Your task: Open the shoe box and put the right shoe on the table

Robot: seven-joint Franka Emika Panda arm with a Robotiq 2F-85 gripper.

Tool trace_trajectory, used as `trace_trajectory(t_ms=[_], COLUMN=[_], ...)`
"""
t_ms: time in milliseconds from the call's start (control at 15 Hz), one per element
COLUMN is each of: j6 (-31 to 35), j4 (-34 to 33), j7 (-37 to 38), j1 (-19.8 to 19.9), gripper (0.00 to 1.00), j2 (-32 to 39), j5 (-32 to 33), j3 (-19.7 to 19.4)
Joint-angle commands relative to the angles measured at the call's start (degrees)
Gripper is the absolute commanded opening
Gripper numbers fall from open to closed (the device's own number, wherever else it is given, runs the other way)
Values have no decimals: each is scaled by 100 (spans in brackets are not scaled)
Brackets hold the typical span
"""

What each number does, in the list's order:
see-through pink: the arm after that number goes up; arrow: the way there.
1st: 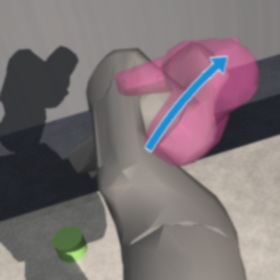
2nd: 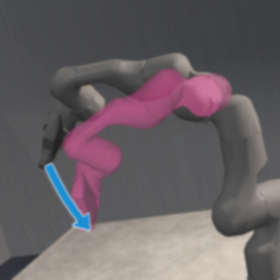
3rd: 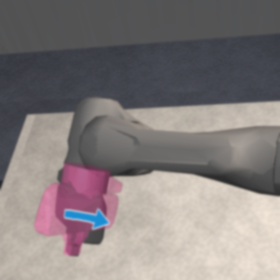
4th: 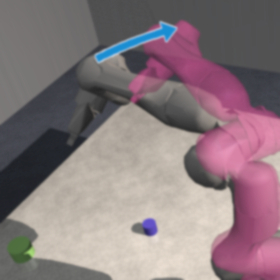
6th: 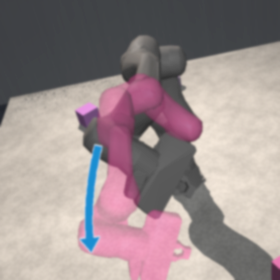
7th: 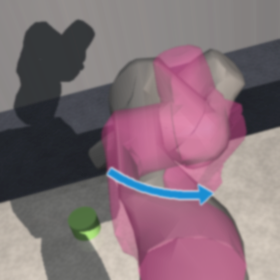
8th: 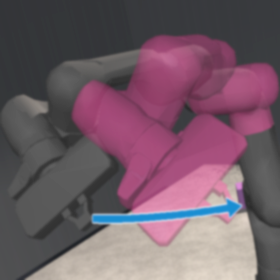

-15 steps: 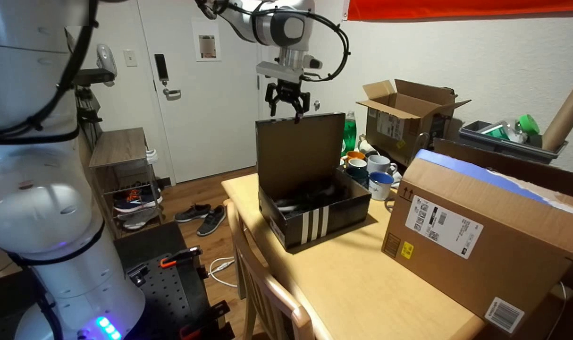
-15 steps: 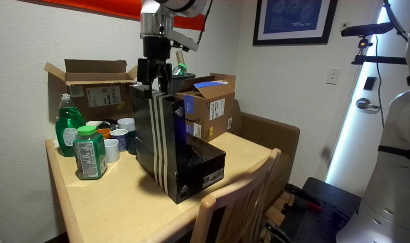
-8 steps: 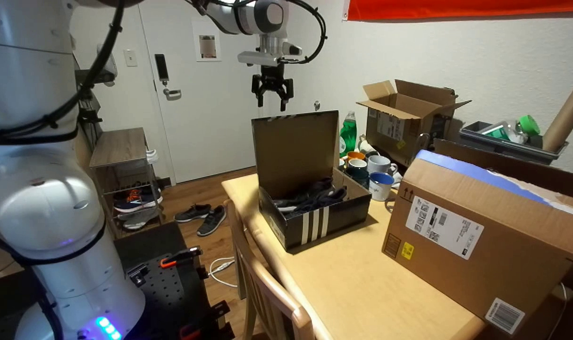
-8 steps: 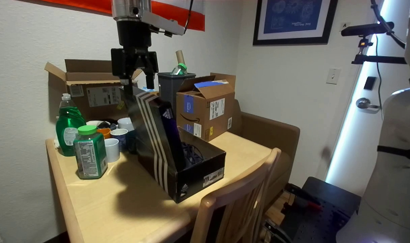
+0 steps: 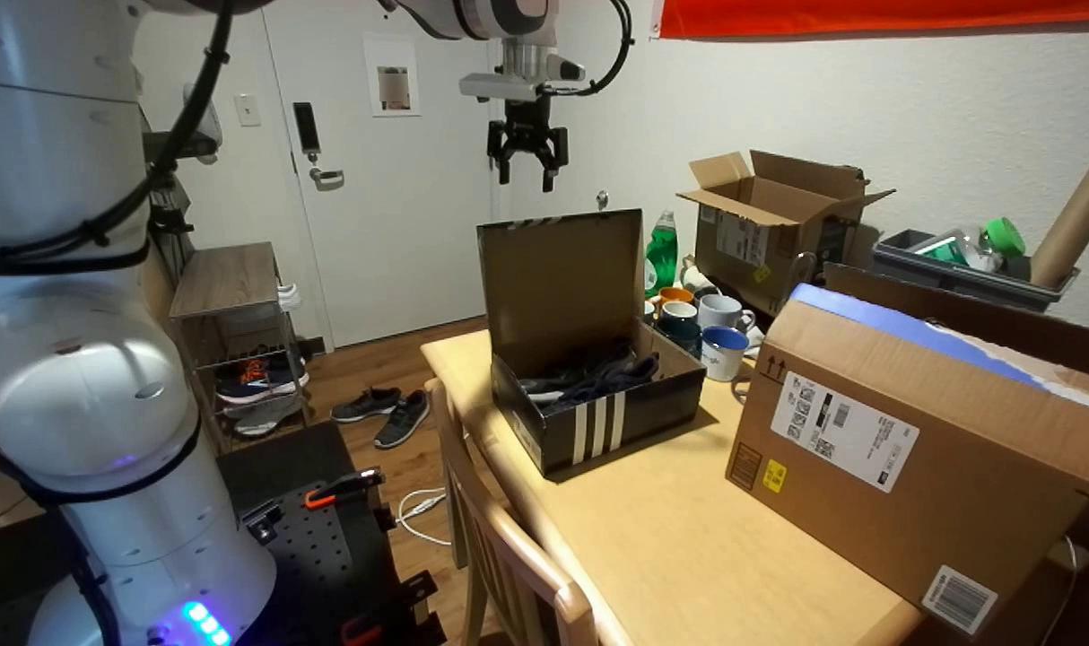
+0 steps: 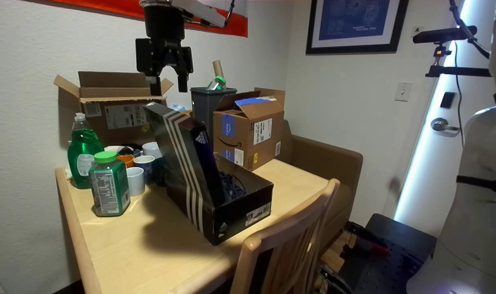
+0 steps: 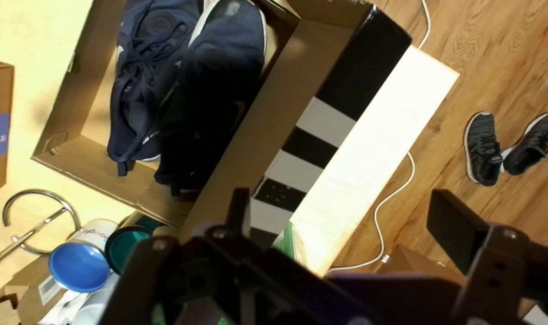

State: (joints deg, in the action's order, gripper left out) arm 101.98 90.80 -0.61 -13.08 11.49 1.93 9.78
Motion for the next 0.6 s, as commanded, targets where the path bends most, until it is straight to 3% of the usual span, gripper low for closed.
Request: trace_trajectory(t_ms=[0,533], j6=[-41,295], j4=[-52,382], j7=[154,155], j1=[156,727], gripper=[100,100], j2=[-170,-225], j5=[-196,-1251], j3=[-61,-397])
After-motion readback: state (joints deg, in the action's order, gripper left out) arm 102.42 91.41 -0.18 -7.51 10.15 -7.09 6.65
